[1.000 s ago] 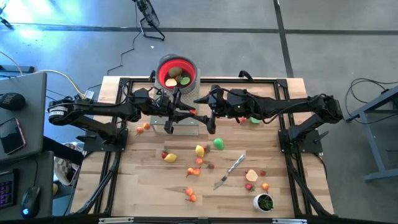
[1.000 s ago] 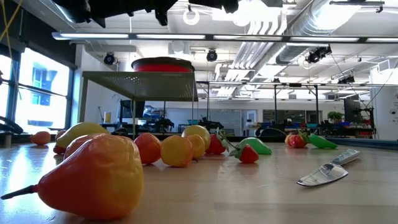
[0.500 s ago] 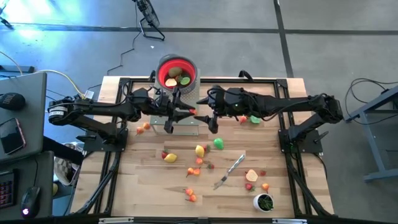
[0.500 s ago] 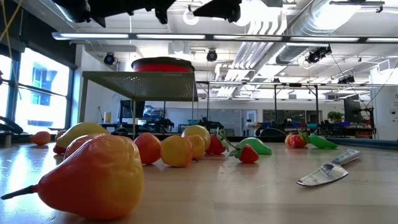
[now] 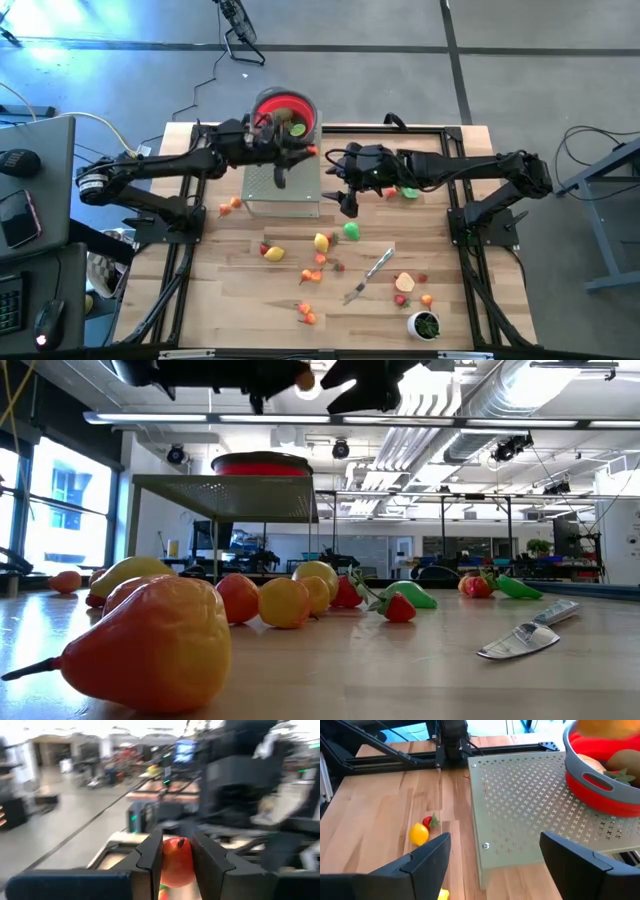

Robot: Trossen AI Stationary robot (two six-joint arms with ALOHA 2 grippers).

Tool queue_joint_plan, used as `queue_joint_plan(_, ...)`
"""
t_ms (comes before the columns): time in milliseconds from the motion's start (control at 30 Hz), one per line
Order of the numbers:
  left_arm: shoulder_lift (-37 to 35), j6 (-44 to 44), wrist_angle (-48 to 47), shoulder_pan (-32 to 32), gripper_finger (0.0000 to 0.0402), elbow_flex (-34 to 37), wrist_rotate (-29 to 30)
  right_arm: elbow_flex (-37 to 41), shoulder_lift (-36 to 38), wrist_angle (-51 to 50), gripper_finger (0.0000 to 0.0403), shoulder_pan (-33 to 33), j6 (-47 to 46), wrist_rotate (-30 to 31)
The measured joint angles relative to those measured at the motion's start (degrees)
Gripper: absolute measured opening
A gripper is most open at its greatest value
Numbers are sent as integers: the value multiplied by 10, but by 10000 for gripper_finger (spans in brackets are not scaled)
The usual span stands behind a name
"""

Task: Pick & Place Fruit
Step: Put the orange pear into the red strainer on the shelf, then put the green half pear into the red strainer on the shelf

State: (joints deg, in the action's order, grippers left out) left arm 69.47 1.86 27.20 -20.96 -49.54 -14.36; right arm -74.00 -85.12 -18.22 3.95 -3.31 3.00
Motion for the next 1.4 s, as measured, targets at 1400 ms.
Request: queue_joint_plan(1400,0,19,-212,-128,149,-22,207,0,0,9,300,0,-1,61)
